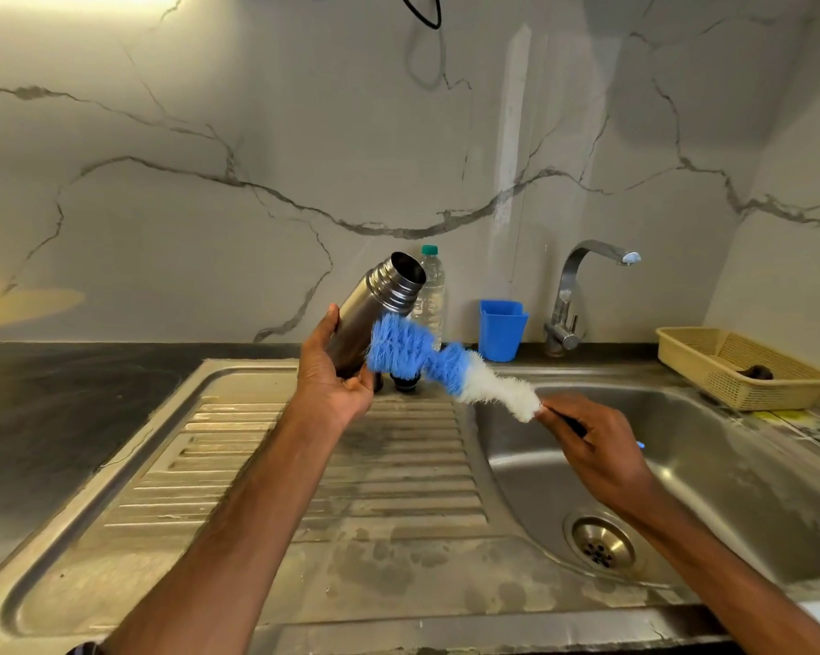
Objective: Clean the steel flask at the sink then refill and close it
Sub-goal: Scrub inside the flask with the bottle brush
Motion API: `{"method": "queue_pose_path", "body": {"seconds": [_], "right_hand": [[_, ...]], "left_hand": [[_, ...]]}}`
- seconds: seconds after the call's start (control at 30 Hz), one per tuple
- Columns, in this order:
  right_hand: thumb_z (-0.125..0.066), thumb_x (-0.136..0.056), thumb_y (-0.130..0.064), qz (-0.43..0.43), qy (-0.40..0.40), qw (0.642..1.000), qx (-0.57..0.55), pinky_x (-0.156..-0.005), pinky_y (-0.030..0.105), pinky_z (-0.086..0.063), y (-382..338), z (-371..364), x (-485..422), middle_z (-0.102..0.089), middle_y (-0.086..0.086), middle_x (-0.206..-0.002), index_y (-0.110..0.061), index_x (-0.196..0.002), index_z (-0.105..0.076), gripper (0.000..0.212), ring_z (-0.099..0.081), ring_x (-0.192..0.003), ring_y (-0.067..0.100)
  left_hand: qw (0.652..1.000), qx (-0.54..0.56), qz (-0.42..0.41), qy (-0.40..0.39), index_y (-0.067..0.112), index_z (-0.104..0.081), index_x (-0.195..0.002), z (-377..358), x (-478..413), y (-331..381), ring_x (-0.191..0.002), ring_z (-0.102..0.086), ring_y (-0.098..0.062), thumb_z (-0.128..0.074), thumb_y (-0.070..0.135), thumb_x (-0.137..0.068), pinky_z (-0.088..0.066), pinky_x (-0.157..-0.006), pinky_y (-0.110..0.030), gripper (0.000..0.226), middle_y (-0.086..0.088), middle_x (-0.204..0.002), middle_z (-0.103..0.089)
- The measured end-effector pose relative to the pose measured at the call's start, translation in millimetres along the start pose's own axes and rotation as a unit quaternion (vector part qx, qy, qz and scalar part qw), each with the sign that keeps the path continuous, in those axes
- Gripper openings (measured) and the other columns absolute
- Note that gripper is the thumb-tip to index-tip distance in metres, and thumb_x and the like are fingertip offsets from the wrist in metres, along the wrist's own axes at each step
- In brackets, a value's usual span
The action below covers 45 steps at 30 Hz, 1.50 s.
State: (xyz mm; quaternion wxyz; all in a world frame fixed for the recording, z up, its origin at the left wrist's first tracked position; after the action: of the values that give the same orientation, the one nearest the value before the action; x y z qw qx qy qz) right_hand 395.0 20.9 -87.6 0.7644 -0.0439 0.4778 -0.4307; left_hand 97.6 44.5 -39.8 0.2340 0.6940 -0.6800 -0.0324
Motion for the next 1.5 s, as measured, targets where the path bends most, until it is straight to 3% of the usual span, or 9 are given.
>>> {"method": "queue_pose_path", "body": {"seconds": [0.13, 0.23, 0.37, 0.57, 0.83, 0.93, 1.17, 1.3, 1.5], "right_hand": [[-0.058, -0.091, -0.038, 0.012, 0.051, 0.999, 0.012, -0.075, 0.017, -0.05, -1, 13, -4, -0.071, -0.015, -0.098, -0.036, -0.113, -0.068, 0.024, -0.065, -0.091, 0.004], [-0.054, -0.09, -0.043, 0.013, 0.065, 0.998, 0.011, -0.078, 0.008, -0.047, -4, 17, -5, -0.066, -0.023, -0.104, -0.035, -0.115, -0.065, 0.029, -0.062, -0.097, -0.006], [-0.054, -0.089, -0.045, 0.015, 0.038, 0.999, 0.012, -0.08, 0.015, -0.049, -1, 9, -4, -0.066, -0.027, -0.102, -0.041, -0.112, -0.065, 0.025, -0.064, -0.095, 0.0], [-0.054, -0.091, -0.044, 0.021, 0.041, 0.999, -0.003, -0.079, 0.014, -0.049, 1, 13, -3, -0.066, -0.035, -0.097, -0.037, -0.113, -0.066, 0.026, -0.064, -0.095, 0.0], [-0.051, -0.094, -0.049, 0.027, 0.032, 0.999, 0.008, -0.078, 0.019, -0.051, 3, 14, -2, -0.07, -0.014, -0.098, -0.035, -0.112, -0.067, 0.027, -0.065, -0.092, 0.005], [-0.051, -0.096, -0.05, 0.026, 0.045, 0.999, 0.012, -0.08, 0.025, -0.053, 5, 20, -4, -0.071, -0.008, -0.101, -0.033, -0.112, -0.068, 0.029, -0.066, -0.091, 0.008], [-0.053, -0.09, -0.044, 0.021, 0.011, 1.0, 0.015, -0.08, 0.013, -0.05, 1, 12, -5, -0.071, -0.01, -0.102, -0.032, -0.113, -0.067, 0.029, -0.064, -0.094, 0.002], [-0.054, -0.091, -0.041, 0.011, 0.04, 0.999, 0.018, -0.08, 0.004, -0.043, -1, 21, -5, -0.067, -0.02, -0.1, -0.03, -0.111, -0.068, 0.027, -0.06, -0.096, -0.011], [-0.056, -0.094, -0.034, -0.081, 0.049, 0.995, -0.022, -0.074, 0.018, -0.049, 15, 26, -1, -0.071, -0.015, -0.101, -0.032, -0.107, -0.07, 0.019, -0.063, -0.089, -0.002]], "left_hand": [[0.998, -0.053, 0.026, -0.014, 0.003, -0.056, -0.123, -3, 5, -1, -0.085, -0.077, -0.035, -0.092, 0.029, -0.07, -0.065, -0.064, -0.035, 0.069, -0.025, -0.111, -0.069], [0.997, -0.065, 0.03, -0.016, 0.003, -0.055, -0.124, -3, 7, -1, -0.093, -0.075, -0.042, -0.093, 0.028, -0.07, -0.063, -0.057, -0.034, 0.071, -0.029, -0.118, -0.066], [0.997, -0.079, 0.025, -0.011, 0.003, -0.055, -0.124, 0, 8, -1, -0.086, -0.077, -0.033, -0.092, 0.029, -0.068, -0.065, -0.068, -0.032, 0.072, -0.022, -0.112, -0.07], [0.994, -0.101, 0.032, -0.012, 0.003, -0.056, -0.12, -1, 7, 2, -0.083, -0.077, -0.034, -0.09, 0.033, -0.07, -0.064, -0.063, -0.031, 0.068, -0.023, -0.112, -0.068], [0.99, -0.13, 0.049, -0.035, 0.005, -0.062, -0.123, -1, 5, 12, -0.09, -0.076, -0.028, -0.09, 0.039, -0.067, -0.062, -0.057, -0.028, 0.072, -0.019, -0.111, -0.073], [0.988, -0.133, 0.066, -0.044, 0.002, -0.061, -0.121, -2, 6, 13, -0.073, -0.076, -0.029, -0.089, 0.04, -0.068, -0.063, -0.059, -0.026, 0.071, -0.02, -0.1, -0.074], [0.984, -0.148, 0.091, -0.04, 0.002, -0.061, -0.125, 6, 0, 16, -0.07, -0.075, -0.025, -0.09, 0.041, -0.062, -0.062, -0.056, -0.026, 0.079, -0.015, -0.105, -0.075], [0.978, -0.173, 0.102, -0.056, 0.0, -0.061, -0.12, 4, 3, 16, -0.063, -0.074, -0.025, -0.086, 0.04, -0.063, -0.061, -0.054, -0.024, 0.075, -0.015, -0.091, -0.075], [0.981, -0.192, 0.018, -0.027, 0.004, -0.054, -0.131, 16, -6, 29, -0.095, -0.075, -0.028, -0.084, 0.042, -0.071, -0.062, -0.072, -0.029, 0.077, -0.018, -0.117, -0.072]]}}
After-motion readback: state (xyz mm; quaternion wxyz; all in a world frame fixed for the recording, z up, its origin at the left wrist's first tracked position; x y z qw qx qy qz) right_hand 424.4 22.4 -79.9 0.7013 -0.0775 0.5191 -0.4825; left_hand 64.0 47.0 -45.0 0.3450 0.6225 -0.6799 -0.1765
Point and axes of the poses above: each hand's wrist, its own x-axis away from the middle knuckle, its own z-axis out of the back of the hand, y = z × x, the point moved 3 cm from there along -x, towards the middle knuckle
